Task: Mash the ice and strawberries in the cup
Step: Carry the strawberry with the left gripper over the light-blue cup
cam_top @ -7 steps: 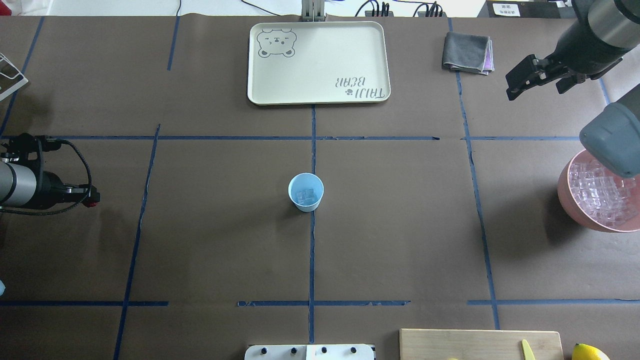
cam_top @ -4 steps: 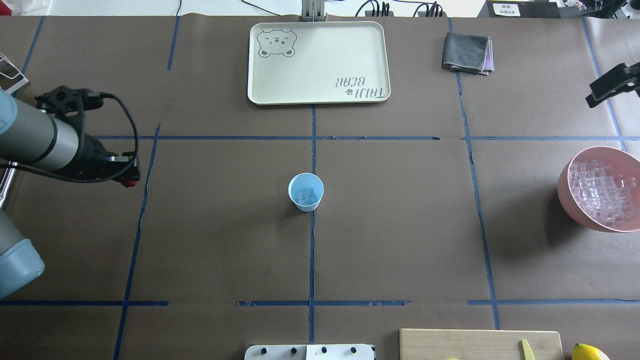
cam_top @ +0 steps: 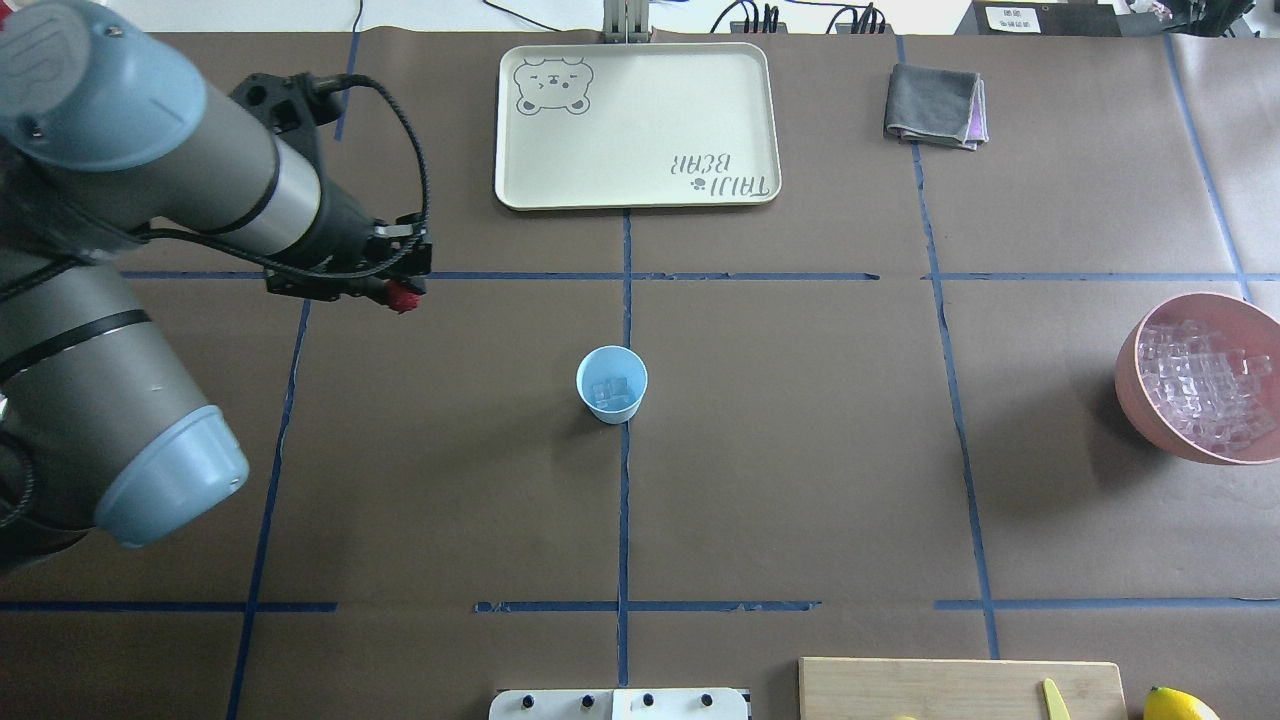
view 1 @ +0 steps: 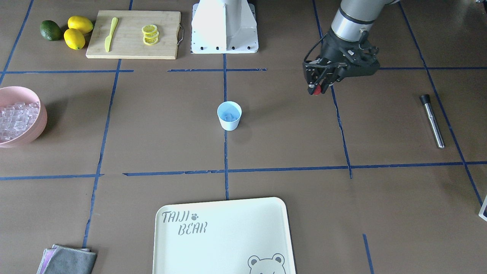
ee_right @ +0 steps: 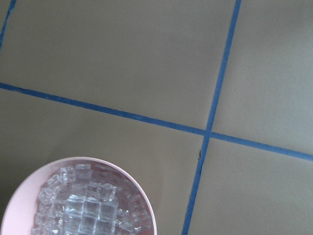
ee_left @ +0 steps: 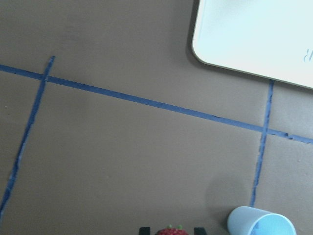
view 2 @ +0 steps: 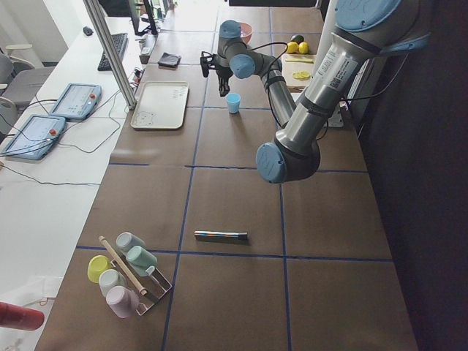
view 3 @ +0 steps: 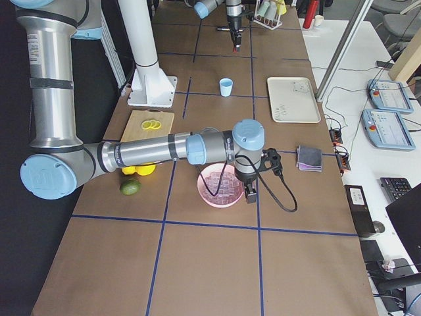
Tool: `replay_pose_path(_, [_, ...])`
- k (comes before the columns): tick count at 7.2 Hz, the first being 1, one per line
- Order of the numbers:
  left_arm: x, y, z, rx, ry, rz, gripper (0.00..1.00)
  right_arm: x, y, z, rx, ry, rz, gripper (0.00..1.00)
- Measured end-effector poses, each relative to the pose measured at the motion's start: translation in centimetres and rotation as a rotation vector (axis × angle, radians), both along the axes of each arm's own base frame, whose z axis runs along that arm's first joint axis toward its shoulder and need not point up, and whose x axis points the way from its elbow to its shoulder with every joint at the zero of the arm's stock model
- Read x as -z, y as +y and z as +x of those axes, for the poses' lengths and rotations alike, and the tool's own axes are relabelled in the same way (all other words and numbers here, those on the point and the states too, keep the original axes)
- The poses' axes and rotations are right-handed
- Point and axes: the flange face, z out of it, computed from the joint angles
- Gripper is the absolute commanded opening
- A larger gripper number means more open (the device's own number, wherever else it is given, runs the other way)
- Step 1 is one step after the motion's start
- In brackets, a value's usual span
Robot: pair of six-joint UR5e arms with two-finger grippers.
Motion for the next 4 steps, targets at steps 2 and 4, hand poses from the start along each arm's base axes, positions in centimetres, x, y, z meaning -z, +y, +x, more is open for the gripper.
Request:
replay_pose_path(2, [0.9, -0.8, 4.4, 0.001, 0.042, -0.025, 0.0, -3.0, 2.2, 1.8, -0.023, -0.009, -0.04, 1.0])
replay_pose_path(4, [0.4, 0.1, 7.6, -0.017, 0.03, -0.032, 0.0, -4.3, 3.3, 2.2, -0.033, -0.012, -0.068, 1.0])
